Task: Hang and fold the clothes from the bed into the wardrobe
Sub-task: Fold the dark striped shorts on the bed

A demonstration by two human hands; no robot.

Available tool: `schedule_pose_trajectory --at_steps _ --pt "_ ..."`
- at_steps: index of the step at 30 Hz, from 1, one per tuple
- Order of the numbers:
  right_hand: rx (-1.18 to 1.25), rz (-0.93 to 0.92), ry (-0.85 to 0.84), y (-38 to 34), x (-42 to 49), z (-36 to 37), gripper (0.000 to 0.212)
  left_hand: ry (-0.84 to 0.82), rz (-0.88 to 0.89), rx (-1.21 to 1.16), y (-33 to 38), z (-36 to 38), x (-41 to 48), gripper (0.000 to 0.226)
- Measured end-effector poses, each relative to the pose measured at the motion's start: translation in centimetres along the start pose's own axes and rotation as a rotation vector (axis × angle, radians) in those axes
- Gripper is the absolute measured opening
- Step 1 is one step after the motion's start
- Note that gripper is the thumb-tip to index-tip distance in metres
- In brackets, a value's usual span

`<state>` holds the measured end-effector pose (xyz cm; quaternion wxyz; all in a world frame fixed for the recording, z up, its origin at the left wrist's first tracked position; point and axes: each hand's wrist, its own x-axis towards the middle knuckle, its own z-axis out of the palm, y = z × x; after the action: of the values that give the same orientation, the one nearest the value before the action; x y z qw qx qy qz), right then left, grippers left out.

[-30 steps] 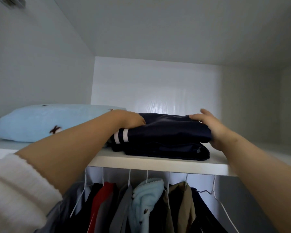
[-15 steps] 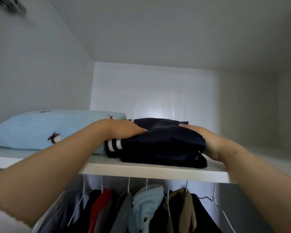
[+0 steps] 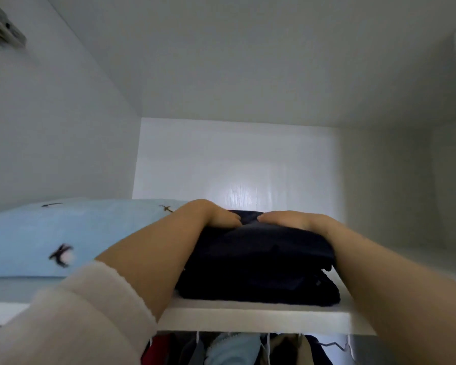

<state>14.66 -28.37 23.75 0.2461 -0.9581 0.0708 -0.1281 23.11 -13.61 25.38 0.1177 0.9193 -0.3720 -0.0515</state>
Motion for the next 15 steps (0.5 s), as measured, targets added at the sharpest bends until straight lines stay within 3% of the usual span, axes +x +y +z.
schedule_pose_trajectory --at_steps 2,5,8,12,15 --pt "-0.051 0.054 -0.074 0.4 -0.1 0.2 0.028 -0.105 -0.111 -0.092 -0.9 0.3 1.1 0.048" --pt "0.023 0.115 -0.038 0.9 0.2 0.0 0.010 -0.144 -0.172 -0.155 -1.2 0.3 2.1 0.048" --pt "0.046 0.040 -0.007 1.3 0.2 0.3 0.028 -0.099 -0.102 0.005 -1.0 0.7 2.1 0.044" --pt "0.298 0.097 0.167 1.9 -1.0 0.3 0.039 0.209 0.018 0.064 -0.9 1.1 0.6 0.037" --pt "0.427 0.022 0.346 1.2 -2.4 -0.1 0.041 0.448 0.080 -0.263 -0.5 0.9 -0.9 0.026"
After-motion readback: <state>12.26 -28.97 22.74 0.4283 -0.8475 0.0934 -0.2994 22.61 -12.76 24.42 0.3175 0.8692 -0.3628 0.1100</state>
